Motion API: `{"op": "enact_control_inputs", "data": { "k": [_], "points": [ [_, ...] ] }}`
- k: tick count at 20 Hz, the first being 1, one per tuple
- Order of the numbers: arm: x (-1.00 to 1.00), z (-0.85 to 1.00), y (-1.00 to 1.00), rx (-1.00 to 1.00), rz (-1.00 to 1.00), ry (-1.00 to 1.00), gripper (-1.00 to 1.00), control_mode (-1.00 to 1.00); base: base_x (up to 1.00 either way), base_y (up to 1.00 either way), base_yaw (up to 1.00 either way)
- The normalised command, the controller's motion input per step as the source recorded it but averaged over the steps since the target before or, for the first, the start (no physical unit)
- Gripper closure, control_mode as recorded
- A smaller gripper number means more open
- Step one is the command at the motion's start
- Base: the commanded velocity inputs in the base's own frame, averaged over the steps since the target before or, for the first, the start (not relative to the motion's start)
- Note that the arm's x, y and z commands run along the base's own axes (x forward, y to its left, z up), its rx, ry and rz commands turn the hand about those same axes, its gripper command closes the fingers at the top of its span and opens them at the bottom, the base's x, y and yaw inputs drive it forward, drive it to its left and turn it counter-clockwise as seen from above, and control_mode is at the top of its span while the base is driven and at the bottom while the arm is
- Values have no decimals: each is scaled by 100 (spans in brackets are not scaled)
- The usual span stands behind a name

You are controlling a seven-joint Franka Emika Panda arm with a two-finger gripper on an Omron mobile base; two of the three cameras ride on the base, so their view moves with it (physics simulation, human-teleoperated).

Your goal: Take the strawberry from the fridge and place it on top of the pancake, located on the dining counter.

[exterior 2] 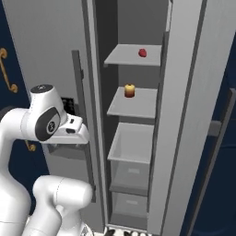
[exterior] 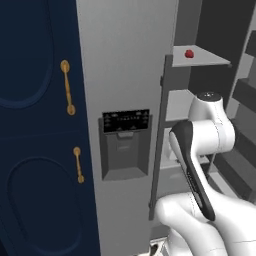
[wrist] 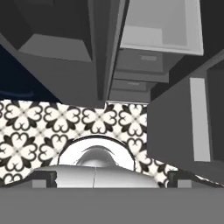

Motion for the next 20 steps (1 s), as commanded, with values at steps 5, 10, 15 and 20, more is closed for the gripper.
{"op": "enact_control_inputs", "data": {
  "k": [5, 10, 15, 20],
  "points": [
    [0, 0, 0, 0, 0, 0, -100, 100, 24, -47, -5],
    [0, 0, 0, 0, 0, 0, -100, 100, 26, -42, -12],
    [0, 0, 0, 0, 0, 0, -100, 100, 47, -5, -12],
    [0, 0, 0, 0, 0, 0, -100, 100, 49, 0, 0]
  ]
}}
